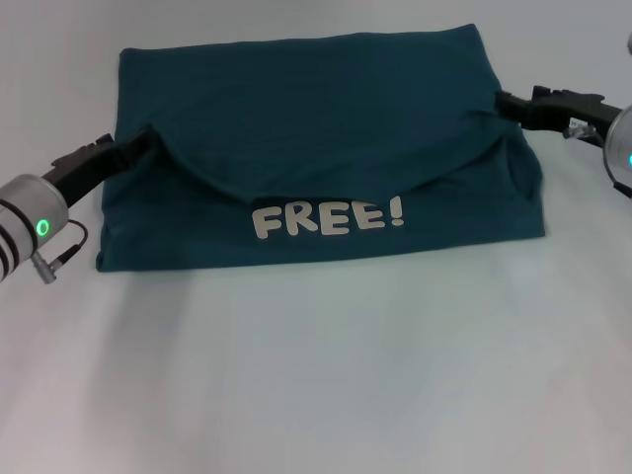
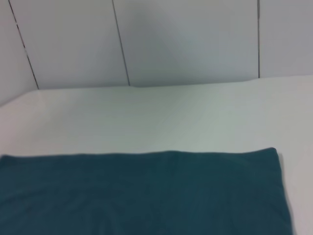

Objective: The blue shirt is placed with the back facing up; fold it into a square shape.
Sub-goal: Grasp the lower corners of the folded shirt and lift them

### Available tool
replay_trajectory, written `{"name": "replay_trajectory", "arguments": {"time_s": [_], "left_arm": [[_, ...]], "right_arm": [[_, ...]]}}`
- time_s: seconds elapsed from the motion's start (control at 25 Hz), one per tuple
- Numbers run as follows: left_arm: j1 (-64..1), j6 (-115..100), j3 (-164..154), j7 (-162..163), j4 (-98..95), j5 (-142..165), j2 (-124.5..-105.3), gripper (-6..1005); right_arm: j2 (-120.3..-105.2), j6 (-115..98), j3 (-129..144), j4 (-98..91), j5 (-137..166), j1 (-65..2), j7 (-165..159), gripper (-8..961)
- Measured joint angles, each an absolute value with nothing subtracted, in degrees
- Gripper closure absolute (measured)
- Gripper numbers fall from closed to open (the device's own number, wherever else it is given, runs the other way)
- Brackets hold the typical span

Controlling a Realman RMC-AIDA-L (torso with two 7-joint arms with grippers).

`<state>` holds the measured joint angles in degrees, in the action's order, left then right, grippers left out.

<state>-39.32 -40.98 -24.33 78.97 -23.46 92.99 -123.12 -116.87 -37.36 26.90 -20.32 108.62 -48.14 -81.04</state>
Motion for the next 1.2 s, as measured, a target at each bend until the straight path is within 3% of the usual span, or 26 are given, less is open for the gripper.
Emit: {"name": "replay_trajectory", "arguments": {"time_s": [0.08,0.64,0.84,1.2], "left_arm": [[-38.5,-42.0,-25.2,80.0,-24.2,93.1,-123.01,323],[-27.7,-54.4,-32.5,81.8,-34.3,94.0,-123.68,328],[-25.7,-55.1,-32.7,81.3,-36.3,98.3,-123.75,327],[-23.6,-55.0,-32.3,80.3,-36.4,101.8,-124.17,324]], "right_arm": [[-116.7,-39.6,26.9,-21.3,108.7,-47.5,-82.9,348],[-114.88,-64.4,29.6,-28.6,109.2,-38.1,-99.6,276],[-114.38,-70.5,29.8,-30.1,109.2,-35.8,-101.3,129],[-114.02,-73.1,30.4,-30.0,109.2,-34.2,-102.7,114]]}}
